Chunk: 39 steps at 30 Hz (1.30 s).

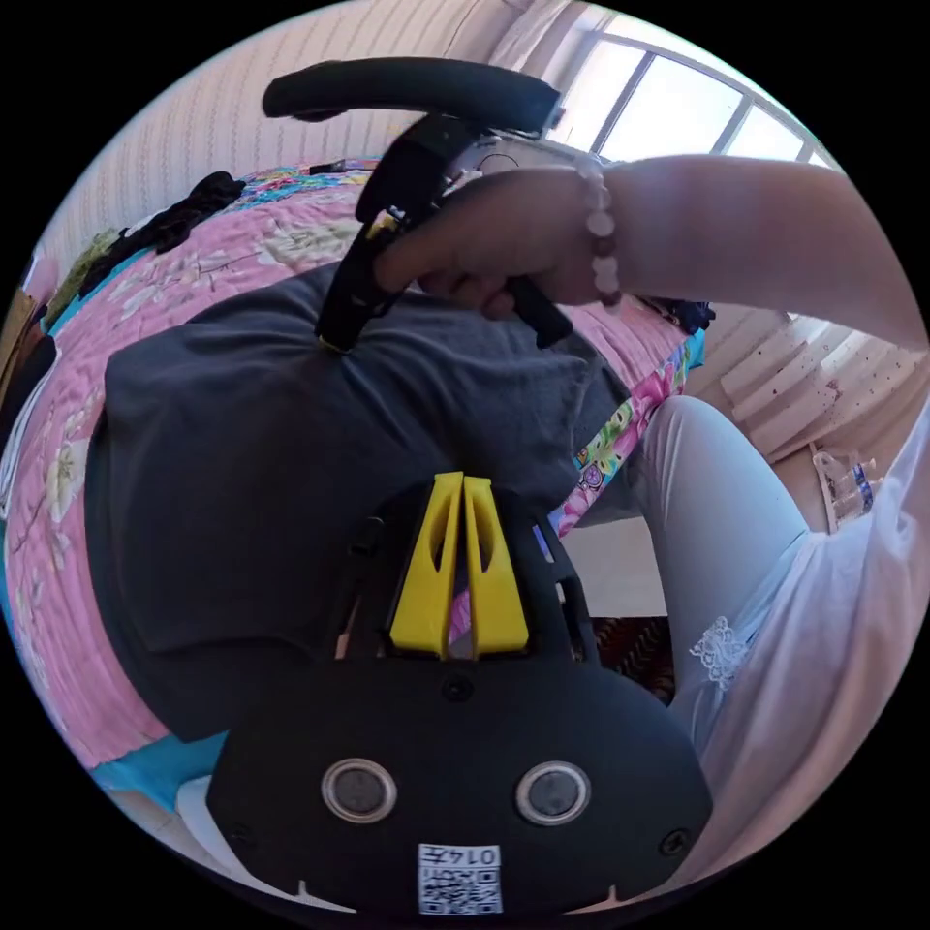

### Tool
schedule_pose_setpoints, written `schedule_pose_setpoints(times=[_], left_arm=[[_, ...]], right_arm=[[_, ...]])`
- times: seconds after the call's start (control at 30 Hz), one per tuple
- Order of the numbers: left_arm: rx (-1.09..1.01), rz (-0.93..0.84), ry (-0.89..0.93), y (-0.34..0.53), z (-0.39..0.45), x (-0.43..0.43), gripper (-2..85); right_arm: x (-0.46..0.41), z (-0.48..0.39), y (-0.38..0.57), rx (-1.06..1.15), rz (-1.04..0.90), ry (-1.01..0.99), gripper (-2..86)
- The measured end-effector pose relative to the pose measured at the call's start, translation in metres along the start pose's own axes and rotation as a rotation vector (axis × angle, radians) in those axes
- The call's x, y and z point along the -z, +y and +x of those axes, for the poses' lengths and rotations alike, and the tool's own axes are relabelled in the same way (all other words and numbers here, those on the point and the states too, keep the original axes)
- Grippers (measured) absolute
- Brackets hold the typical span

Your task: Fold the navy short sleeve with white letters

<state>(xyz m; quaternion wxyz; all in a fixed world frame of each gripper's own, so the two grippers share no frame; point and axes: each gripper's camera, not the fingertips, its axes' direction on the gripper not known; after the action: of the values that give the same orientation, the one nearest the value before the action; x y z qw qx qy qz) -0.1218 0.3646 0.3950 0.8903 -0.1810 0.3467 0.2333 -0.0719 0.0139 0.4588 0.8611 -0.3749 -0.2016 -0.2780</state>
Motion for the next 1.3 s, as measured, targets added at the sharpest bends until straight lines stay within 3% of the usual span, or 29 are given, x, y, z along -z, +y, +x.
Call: schedule_pose_setpoints(times=[0.13, 0.27, 0.43, 0.53, 0.67, 0.77, 0.87, 1.07, 1.2, 1.3], left_arm=[[0.020, 0.037, 0.031, 0.005, 0.014, 0.008, -1.0], [0.009, 0.035, 0.024, 0.022, 0.027, -0.017, -1.0], [-0.041, 0.063, 0.067, 0.021, 0.043, -0.007, -0.9], [-0.111, 0.178, 0.091, 0.017, 0.061, 0.009, -0.6], [-0.187, 0.229, 0.025, 0.000, 0.090, 0.002, 2.4], [-0.229, 0.203, 0.092, -0.018, 0.113, -0.015, 7.7], [-0.291, 0.189, 0.112, -0.033, 0.140, -0.030, 10.1], [-0.350, 0.086, 0.056, -0.056, 0.179, -0.064, 13.4], [-0.366, 0.005, 0.044, -0.064, 0.191, -0.085, 13.3], [-0.416, -0.012, 0.025, -0.068, 0.203, -0.089, 13.4]], right_arm=[[0.031, 0.016, -0.013, -0.012, 0.145, 0.038, -1.0], [-0.015, 0.044, -0.038, -0.097, -0.018, 0.012, -0.9], [-0.008, 0.064, -0.028, -0.049, 0.025, -0.035, -0.9], [0.012, 0.091, 0.012, -0.096, 0.131, -0.051, -0.8], [0.021, 0.141, 0.115, -0.333, 0.227, -0.146, 0.0], [0.008, 0.167, 0.199, -0.594, 0.200, -0.170, 4.3], [-0.011, 0.175, 0.268, -0.759, 0.223, -0.321, 8.3], [-0.038, 0.176, 0.300, -0.773, 0.251, -0.469, 8.9], [-0.048, 0.197, 0.294, -0.781, 0.216, -0.572, 2.9], [-0.036, 0.207, 0.296, -0.731, 0.309, -0.637, 1.4]])
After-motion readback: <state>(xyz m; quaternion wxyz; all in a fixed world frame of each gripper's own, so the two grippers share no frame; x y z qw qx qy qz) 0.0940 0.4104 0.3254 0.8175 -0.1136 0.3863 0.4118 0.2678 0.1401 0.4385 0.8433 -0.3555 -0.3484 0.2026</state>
